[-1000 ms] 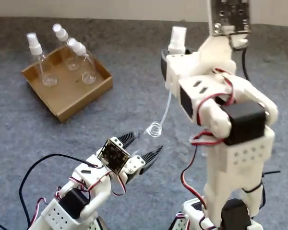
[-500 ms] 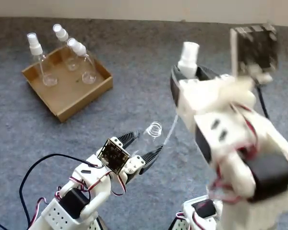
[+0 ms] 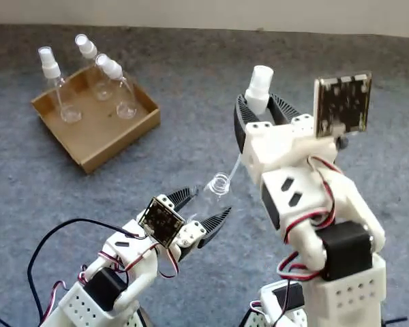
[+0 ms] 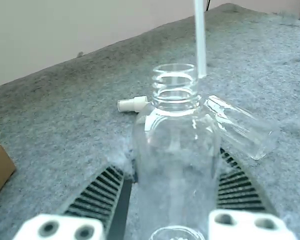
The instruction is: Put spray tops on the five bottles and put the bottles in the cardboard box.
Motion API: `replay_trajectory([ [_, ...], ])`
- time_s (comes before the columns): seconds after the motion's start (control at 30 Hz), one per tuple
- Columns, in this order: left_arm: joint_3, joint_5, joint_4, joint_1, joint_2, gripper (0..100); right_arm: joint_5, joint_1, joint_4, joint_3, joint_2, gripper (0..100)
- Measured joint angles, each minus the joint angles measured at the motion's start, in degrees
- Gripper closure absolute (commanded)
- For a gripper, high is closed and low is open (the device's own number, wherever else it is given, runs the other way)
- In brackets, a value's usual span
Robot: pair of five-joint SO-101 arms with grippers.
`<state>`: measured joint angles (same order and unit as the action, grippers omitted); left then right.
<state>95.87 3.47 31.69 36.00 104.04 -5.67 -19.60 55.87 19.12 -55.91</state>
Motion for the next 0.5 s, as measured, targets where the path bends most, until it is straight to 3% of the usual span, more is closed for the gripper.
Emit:
replay_trajectory([
  [0.17,0.00,0.00,0.00,0.00,0.00,92,0.00,0.09,-6.51,6.24,-3.96,97.9],
  [0.5,0.00,0.00,0.00,0.00,0.00,92,0.00,0.00,-7.65,7.12,-4.75,97.9],
])
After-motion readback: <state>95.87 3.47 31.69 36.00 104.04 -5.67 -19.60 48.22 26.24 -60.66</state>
